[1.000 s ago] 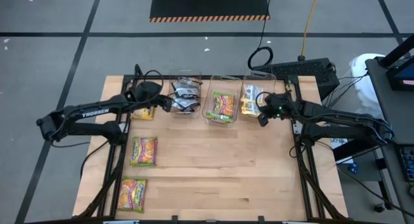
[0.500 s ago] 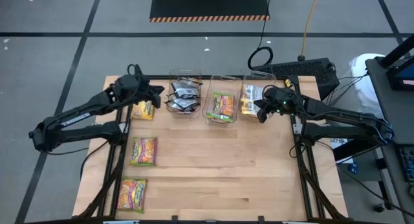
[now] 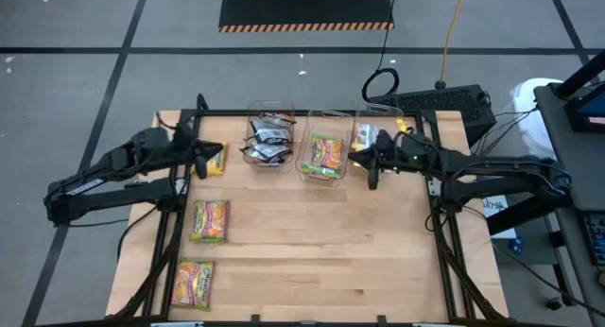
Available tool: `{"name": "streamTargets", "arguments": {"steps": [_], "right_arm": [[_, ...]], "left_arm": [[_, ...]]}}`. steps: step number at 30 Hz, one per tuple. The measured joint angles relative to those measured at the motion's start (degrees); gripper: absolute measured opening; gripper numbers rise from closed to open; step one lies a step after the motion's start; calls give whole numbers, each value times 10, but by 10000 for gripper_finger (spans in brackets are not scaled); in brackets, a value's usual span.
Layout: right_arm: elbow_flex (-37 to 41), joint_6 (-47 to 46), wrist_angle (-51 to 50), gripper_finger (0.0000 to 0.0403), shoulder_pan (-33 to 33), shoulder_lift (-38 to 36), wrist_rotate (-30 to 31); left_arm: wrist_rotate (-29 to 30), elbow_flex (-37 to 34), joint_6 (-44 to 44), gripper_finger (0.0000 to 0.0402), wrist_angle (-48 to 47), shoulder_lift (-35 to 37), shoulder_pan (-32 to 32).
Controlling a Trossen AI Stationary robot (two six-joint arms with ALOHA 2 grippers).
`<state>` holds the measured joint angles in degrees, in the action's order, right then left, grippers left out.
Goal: Sort Maruchan noodles
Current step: Put the green noodle pack into the middle transparent bin
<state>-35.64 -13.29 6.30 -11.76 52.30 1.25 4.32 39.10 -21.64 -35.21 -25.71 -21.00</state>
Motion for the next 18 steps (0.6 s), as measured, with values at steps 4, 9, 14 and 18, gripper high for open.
{"name": "streamTargets", "arguments": {"steps": [4,9,14,18], "right_arm": [[-19,10,26,0,23,48,0],[-82,25,25,0,41,117,0],[-165,55,25,0,54,195,0],[-237,85,17,0,62,266,-16]], "left_arm": [[0,0,-2,58,-30,30,21],[0,0,-3,58,-54,53,40],[0,0,12,58,-79,56,49],[0,0,17,58,-89,56,51]]}}
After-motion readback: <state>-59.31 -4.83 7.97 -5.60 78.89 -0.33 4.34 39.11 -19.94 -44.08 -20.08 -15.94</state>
